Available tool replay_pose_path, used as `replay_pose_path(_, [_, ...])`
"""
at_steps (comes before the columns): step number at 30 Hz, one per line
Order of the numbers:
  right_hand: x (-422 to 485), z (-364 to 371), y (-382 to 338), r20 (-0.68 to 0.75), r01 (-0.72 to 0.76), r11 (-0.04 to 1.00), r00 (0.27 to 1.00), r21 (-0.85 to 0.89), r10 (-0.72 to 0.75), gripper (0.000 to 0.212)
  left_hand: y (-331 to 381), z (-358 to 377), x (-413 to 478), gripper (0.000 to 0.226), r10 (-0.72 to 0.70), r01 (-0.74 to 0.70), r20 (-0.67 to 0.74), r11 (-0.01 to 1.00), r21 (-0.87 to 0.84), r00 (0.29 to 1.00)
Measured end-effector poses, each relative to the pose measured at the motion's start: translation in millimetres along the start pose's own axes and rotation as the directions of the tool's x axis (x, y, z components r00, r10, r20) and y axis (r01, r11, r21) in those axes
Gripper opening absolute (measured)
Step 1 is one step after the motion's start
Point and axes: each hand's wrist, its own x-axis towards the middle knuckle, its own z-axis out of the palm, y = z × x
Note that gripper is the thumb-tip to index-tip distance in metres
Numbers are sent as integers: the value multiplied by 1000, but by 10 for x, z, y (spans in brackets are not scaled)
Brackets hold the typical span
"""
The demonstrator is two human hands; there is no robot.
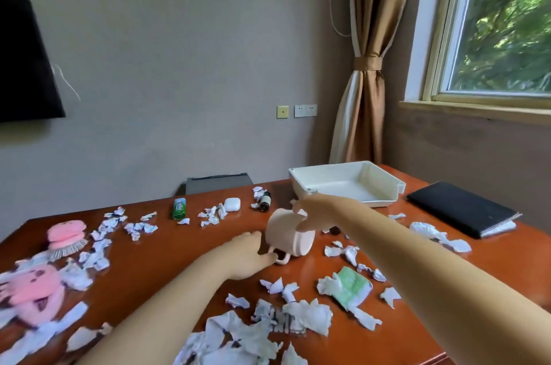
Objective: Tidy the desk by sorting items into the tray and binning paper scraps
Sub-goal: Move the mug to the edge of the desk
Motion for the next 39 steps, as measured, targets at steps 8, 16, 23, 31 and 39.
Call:
replay_pose_path(8, [490, 107, -184, 139, -73, 995, 987, -68, 82, 76, -247, 438, 359, 74, -104, 105, 50, 995, -2, 993])
replay_pose_path(16, [843, 106, -192, 294, -88, 984, 947, -157, 132, 87, -318, 526, 687, 75, -44, 43, 13, 999, 20, 999])
replay_pose_path(23, [936, 244, -125, 264, -99, 995, 960, -11, 98, 87, -365, 555, 758, 65, -7, 6, 26, 1000, 26, 1000])
replay_pose_path(31, [830, 431, -50, 88, -58, 982, 995, 179, 43, 95, -359, 542, 679, 56, 16, -19, -21, 995, -103, 1000])
replay_pose_path(39, [473, 642, 15, -119, 103, 818, 992, 566, -43, 82, -339, 541, 566, 42, -19, -68, -160, 853, -517, 987])
